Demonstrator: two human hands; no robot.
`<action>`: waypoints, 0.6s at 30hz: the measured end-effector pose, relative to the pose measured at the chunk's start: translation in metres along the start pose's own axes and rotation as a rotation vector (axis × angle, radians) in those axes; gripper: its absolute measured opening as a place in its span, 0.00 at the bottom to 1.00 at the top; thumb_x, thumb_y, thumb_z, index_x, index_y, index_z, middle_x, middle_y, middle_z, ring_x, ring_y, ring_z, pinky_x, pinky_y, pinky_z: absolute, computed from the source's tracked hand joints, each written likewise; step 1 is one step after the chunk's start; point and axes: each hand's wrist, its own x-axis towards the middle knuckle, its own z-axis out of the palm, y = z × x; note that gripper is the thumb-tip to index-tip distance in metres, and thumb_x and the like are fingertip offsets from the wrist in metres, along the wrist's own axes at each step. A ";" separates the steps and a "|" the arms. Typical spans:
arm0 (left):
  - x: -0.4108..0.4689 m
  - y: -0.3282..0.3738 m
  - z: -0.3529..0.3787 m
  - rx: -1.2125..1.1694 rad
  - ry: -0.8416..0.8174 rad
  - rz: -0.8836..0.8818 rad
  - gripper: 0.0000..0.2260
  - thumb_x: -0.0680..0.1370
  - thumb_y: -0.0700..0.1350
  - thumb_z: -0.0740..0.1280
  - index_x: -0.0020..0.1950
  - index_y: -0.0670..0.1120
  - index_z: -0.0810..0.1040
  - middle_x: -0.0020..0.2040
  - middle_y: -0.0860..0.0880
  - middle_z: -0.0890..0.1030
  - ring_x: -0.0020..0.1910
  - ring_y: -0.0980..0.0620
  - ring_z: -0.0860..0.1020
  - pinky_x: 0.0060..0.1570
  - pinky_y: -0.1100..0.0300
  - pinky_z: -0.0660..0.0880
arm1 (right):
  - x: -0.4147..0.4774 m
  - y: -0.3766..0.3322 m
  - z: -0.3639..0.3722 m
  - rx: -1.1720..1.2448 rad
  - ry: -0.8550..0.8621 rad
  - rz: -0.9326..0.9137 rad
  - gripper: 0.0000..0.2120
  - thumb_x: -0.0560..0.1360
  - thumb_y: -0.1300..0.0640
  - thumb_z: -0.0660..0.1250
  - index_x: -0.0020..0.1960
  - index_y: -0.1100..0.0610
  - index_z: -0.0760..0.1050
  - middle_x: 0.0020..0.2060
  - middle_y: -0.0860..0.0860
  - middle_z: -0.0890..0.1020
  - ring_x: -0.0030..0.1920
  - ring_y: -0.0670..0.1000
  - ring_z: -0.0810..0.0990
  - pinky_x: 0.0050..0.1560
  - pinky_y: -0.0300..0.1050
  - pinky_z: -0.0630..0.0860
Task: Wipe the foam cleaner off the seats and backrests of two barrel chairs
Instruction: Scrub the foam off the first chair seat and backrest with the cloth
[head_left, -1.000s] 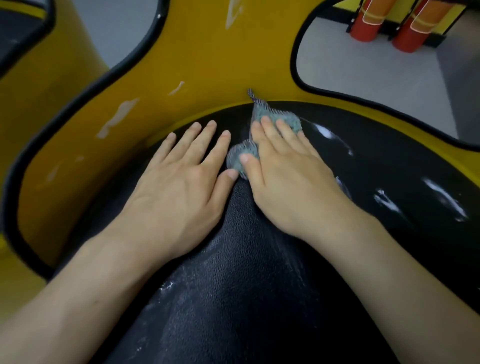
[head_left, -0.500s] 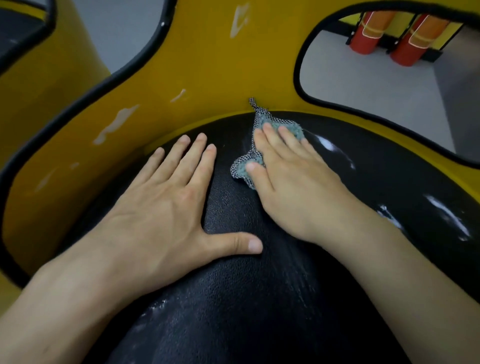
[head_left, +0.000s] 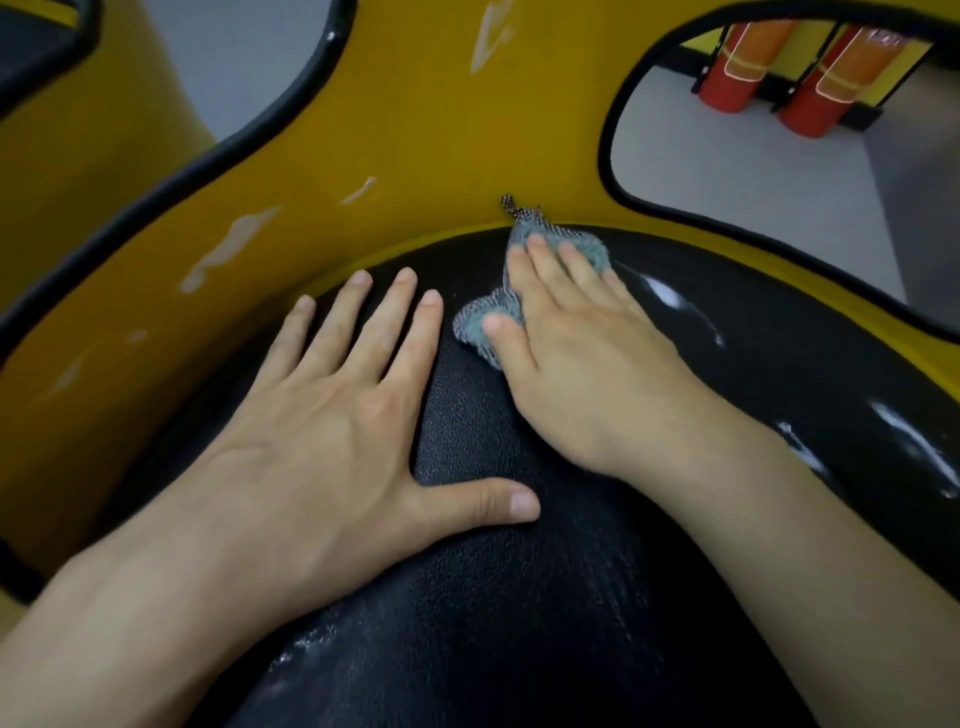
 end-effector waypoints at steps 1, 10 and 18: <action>0.000 0.000 0.000 -0.001 0.007 0.003 0.63 0.53 0.88 0.30 0.80 0.53 0.28 0.79 0.55 0.27 0.77 0.54 0.26 0.78 0.49 0.32 | 0.002 -0.001 0.001 -0.008 0.002 0.003 0.31 0.84 0.43 0.39 0.82 0.55 0.38 0.82 0.50 0.40 0.80 0.49 0.38 0.80 0.52 0.40; 0.000 -0.001 0.002 0.001 0.015 0.003 0.62 0.53 0.87 0.29 0.78 0.53 0.25 0.77 0.54 0.23 0.75 0.53 0.23 0.78 0.47 0.31 | -0.080 0.001 0.018 -0.026 0.069 -0.009 0.35 0.81 0.39 0.38 0.82 0.57 0.52 0.81 0.52 0.56 0.81 0.51 0.52 0.77 0.47 0.47; 0.002 -0.003 0.003 -0.032 0.056 0.038 0.61 0.57 0.89 0.37 0.82 0.53 0.36 0.81 0.55 0.34 0.79 0.55 0.31 0.79 0.48 0.35 | 0.010 -0.005 0.007 0.008 0.055 0.035 0.31 0.85 0.43 0.40 0.82 0.57 0.40 0.82 0.52 0.42 0.81 0.51 0.39 0.80 0.54 0.40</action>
